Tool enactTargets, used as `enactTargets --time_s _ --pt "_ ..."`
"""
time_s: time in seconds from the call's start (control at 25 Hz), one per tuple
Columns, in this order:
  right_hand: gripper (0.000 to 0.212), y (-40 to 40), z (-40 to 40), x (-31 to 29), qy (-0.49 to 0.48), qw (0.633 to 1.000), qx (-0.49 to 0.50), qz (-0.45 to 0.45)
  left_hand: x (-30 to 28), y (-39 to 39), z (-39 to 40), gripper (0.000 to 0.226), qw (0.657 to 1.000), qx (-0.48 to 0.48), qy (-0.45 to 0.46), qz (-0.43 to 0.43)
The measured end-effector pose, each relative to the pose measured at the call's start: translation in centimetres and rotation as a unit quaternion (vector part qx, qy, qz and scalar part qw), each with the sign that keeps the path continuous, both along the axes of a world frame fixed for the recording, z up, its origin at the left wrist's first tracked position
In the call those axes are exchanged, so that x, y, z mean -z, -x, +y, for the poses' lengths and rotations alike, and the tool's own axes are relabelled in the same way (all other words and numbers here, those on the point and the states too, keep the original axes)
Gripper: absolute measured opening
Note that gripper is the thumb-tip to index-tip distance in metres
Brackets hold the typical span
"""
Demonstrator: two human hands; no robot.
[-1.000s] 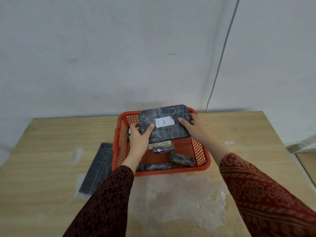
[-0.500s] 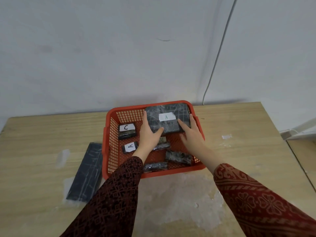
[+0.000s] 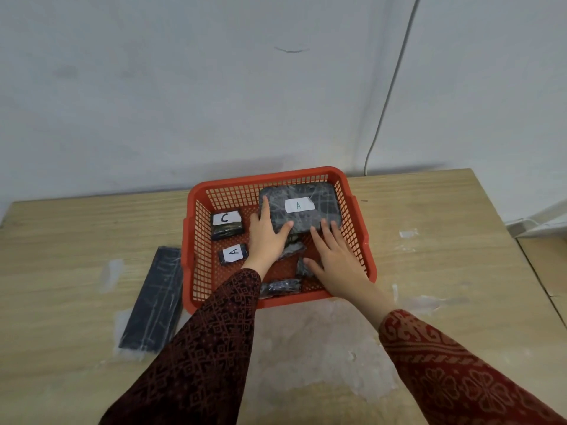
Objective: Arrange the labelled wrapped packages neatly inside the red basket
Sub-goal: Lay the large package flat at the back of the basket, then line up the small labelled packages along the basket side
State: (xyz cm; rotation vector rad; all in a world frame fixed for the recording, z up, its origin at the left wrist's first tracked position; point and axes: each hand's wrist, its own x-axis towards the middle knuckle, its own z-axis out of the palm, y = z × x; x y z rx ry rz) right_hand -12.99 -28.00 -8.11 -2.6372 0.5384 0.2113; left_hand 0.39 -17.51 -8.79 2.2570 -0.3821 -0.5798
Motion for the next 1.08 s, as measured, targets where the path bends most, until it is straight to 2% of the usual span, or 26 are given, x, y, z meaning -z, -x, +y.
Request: enactTargets --time_s 0.12,0.28,0.4,0.52,0.64,0.76,0.92,1.0,1.08 --pt "0.071 0.2 -0.1 0.1 0.002 1.000 -0.002 0.001 -1.1 0.9 1.4 0.065 0.994 0.018 -0.030 -0.099" --pt "0.065 0.2 -0.2 -0.2 -0.005 0.999 0.017 -0.030 -2.7 2.1 6.6 0.043 0.970 0.038 -0.029 -0.238" --pt "0.049 0.3 0.6 -0.8 0.069 0.993 -0.007 -0.100 -3.0 2.7 11.6 0.036 0.951 -0.024 -0.033 -0.306" --pt "0.032 -0.4 1.3 -1.3 0.112 0.975 -0.110 -0.154 -2.5 3.2 14.3 0.040 0.955 -0.074 -0.032 -0.285" --pt "0.035 -2.6 2.2 -1.8 0.097 0.971 -0.206 -0.072 -1.4 3.6 15.3 0.045 0.966 -0.046 -0.024 -0.254" --pt "0.037 -4.6 3.3 -1.3 0.184 0.953 -0.239 -0.005 -0.6 3.5 15.7 0.037 0.972 -0.054 0.004 -0.227" --pt "0.029 -5.5 4.2 -0.5 0.280 0.923 -0.261 0.015 -0.4 3.5 15.6 0.026 0.968 -0.073 0.038 -0.235" --pt "0.028 -5.9 4.4 -0.3 0.296 0.914 -0.277 0.026 -0.4 3.4 15.6 0.022 0.966 -0.089 0.056 -0.238" --pt "0.028 -6.1 4.3 -0.2 0.271 0.916 -0.294 0.031 -0.2 3.4 15.7 0.019 0.964 -0.102 0.071 -0.235"
